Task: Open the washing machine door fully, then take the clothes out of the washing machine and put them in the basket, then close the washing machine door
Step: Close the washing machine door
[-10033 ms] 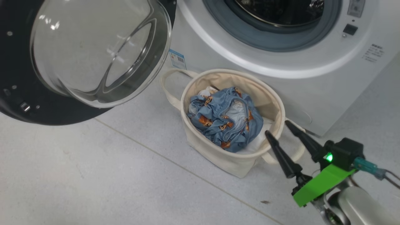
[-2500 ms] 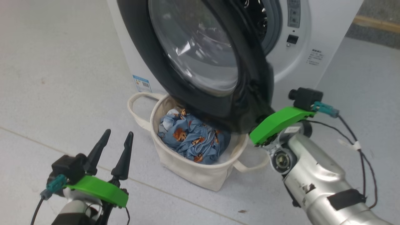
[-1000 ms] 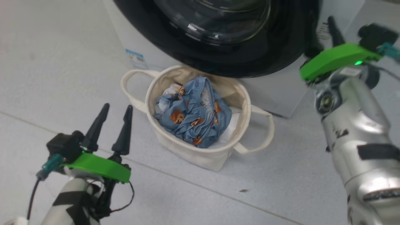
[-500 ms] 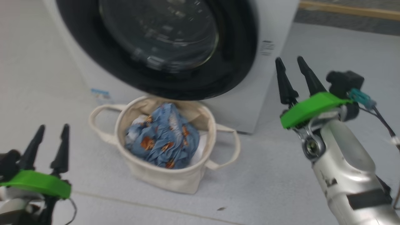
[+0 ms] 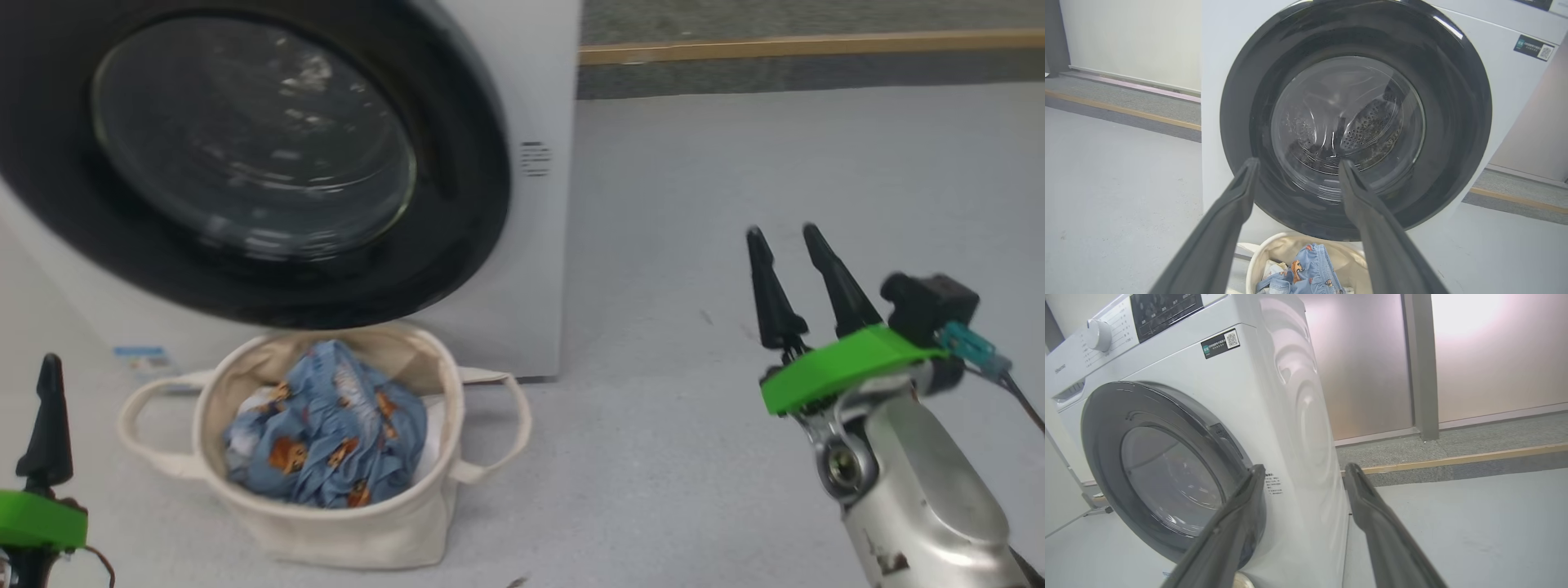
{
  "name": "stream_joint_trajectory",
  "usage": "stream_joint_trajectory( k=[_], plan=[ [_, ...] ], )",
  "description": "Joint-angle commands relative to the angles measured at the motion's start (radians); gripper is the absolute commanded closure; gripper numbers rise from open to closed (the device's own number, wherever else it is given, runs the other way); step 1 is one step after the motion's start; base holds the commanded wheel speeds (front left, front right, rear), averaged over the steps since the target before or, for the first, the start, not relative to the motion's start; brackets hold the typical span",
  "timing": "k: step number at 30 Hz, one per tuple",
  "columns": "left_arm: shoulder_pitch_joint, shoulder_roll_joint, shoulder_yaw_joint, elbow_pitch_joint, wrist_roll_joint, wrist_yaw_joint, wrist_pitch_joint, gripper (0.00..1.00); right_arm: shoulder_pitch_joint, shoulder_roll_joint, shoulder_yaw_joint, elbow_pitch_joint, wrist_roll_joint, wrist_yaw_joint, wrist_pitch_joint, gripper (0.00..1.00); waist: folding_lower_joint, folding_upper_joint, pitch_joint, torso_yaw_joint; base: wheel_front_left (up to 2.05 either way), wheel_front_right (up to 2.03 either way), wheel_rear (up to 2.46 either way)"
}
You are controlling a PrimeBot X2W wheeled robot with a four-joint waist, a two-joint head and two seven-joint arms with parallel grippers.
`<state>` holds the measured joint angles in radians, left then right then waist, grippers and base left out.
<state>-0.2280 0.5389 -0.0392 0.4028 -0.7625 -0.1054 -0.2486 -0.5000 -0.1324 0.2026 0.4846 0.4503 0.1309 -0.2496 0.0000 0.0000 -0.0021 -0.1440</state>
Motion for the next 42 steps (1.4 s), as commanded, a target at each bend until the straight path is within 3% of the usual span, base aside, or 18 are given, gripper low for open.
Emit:
stream_joint_trajectory(
  k=[1,10,16,42],
  plan=[
    [-0.025,0.057,0.05,-0.029,0.014,0.005,-0.01,0.0,0.001,-0.005,0.006,-0.038,0.002,0.0,-0.012,0.0,0.0,0.0,-0.012,-0.037,0.0,0.0,0.0],
    [0.071,0.062,0.092,-0.044,-0.007,-0.002,-0.012,0.0,0.086,-0.034,-0.023,-0.076,0.003,0.0,-0.012,0.0,0.0,0.0,-0.022,-0.098,0.0,0.0,0.0],
    [0.113,0.063,0.073,-0.054,0.021,-0.002,-0.012,0.0,0.135,-0.054,-0.052,-0.1,-0.02,0.0,-0.012,0.0,0.0,0.0,-0.039,-0.083,0.0,0.0,0.0],
    [0.129,0.016,0.1,-0.026,0.058,-0.016,-0.013,0.0,0.178,-0.008,-0.098,-0.104,-0.082,0.0,-0.012,0.0,0.0,0.0,-0.058,-0.082,0.0,0.0,0.0]
  ],
)
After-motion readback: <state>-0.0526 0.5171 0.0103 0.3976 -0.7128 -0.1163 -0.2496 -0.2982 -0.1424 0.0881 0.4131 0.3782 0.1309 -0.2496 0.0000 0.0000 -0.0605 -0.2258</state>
